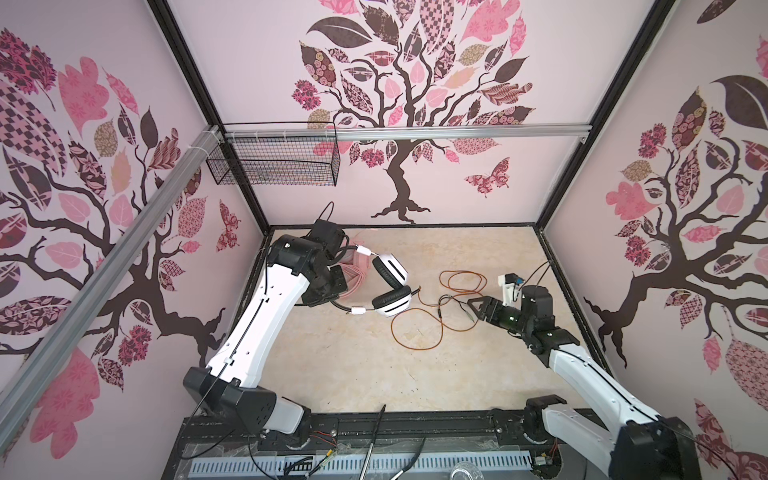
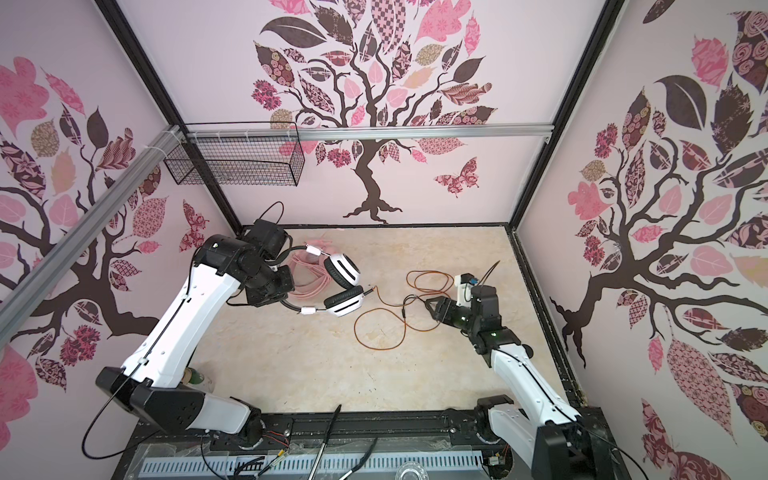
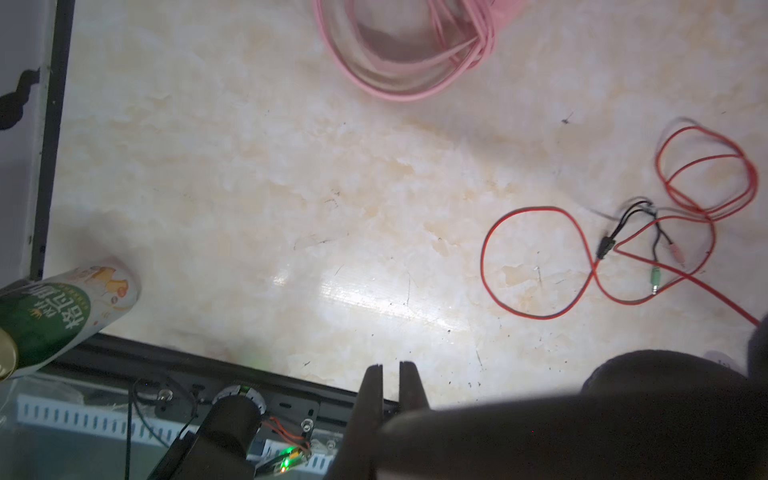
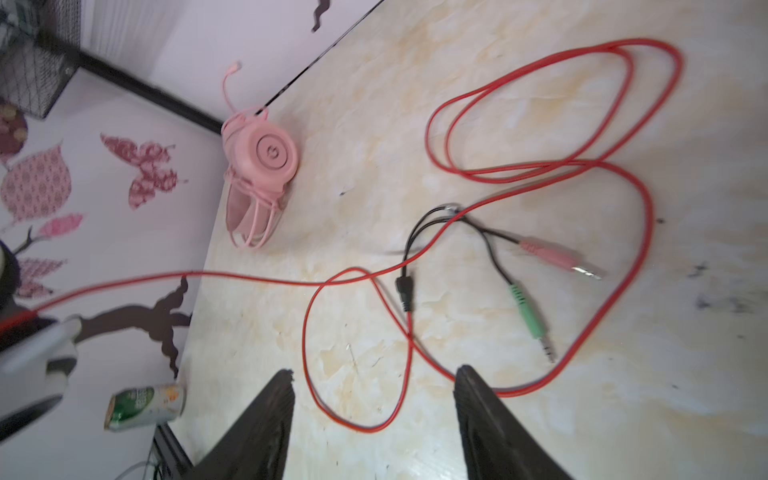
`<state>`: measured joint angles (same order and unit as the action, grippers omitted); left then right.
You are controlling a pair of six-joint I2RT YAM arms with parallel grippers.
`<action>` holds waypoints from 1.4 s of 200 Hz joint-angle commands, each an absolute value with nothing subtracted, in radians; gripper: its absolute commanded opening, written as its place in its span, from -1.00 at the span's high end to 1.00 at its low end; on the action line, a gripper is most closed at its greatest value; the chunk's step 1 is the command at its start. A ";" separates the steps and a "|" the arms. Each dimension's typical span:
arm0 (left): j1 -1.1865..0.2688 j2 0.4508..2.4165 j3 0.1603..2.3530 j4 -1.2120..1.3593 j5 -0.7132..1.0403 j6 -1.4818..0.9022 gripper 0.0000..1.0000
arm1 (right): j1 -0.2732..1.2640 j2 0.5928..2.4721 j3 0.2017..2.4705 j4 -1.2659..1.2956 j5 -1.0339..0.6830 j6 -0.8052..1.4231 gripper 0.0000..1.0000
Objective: Wrap the headphones
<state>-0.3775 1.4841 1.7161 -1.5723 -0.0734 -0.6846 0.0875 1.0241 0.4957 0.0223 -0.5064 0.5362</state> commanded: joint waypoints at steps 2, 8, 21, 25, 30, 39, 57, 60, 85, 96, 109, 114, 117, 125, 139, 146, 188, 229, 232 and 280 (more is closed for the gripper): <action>-0.376 1.504 1.727 -1.637 0.062 -0.675 1.00 | 0.078 1.062 0.530 0.015 -0.598 0.534 -0.30; -0.376 1.505 1.720 -1.630 0.099 -0.675 1.00 | 0.078 1.065 0.532 0.009 -0.587 0.529 -0.30; -0.376 1.501 1.717 -1.623 0.160 -0.676 1.00 | 0.078 1.057 0.530 -0.009 -0.547 0.519 -0.30; -0.376 1.499 1.717 -1.620 0.175 -0.676 1.00 | 0.077 1.053 0.527 -0.011 -0.536 0.518 -0.30; -0.376 1.496 1.719 -1.618 0.190 -0.678 1.00 | 0.077 1.048 0.520 -0.008 -0.528 0.516 -0.30; -0.374 1.489 1.723 -1.614 0.203 -0.680 1.00 | 0.078 1.038 0.510 -0.001 -0.525 0.516 -0.31; -0.374 1.486 1.733 -1.616 0.266 -0.683 1.00 | 0.078 1.029 0.499 -0.003 -0.527 0.516 -0.31; -0.374 1.488 1.733 -1.619 0.282 -0.684 1.00 | 0.078 1.027 0.499 -0.004 -0.527 0.514 -0.31; -0.371 1.534 1.733 -1.695 0.397 -0.699 1.00 | 0.078 1.013 0.490 -0.016 -0.515 0.490 -0.31; -0.368 1.546 1.722 -1.704 0.438 -0.708 1.00 | 0.077 1.001 0.484 -0.016 -0.497 0.482 -0.31; -0.361 1.543 1.696 -1.692 0.481 -0.728 1.00 | 0.077 0.984 0.469 0.003 -0.479 0.481 -0.31; -0.358 1.539 1.687 -1.682 0.497 -0.734 1.00 | 0.078 0.979 0.462 0.013 -0.470 0.481 -0.31; -0.355 1.535 1.681 -1.676 0.503 -0.741 1.00 | 0.077 0.975 0.457 0.019 -0.464 0.480 -0.30; -0.349 1.526 1.669 -1.659 0.532 -0.751 1.00 | 0.077 0.969 0.446 0.035 -0.448 0.472 -0.30; -0.322 1.509 1.660 -1.651 0.570 -0.762 1.00 | 0.079 0.968 0.427 0.069 -0.427 0.439 -0.29; -0.307 1.502 1.659 -1.654 0.571 -0.764 1.00 | 0.079 0.969 0.418 0.088 -0.436 0.410 -0.28; -0.167 1.455 1.669 -1.682 0.530 -0.764 1.00 | 0.135 0.931 0.369 0.164 -0.415 0.320 -0.28; -0.077 1.387 1.659 -1.648 0.545 -0.787 1.00 | 0.487 0.953 0.402 0.193 -0.069 0.051 -0.46; -0.075 1.385 1.662 -1.647 0.545 -0.788 1.00 | 0.492 0.964 0.407 0.201 -0.065 0.042 -0.46; -0.066 1.375 1.733 -1.643 0.532 -0.804 1.00 | 0.491 1.219 0.565 0.224 -0.006 -0.109 -0.40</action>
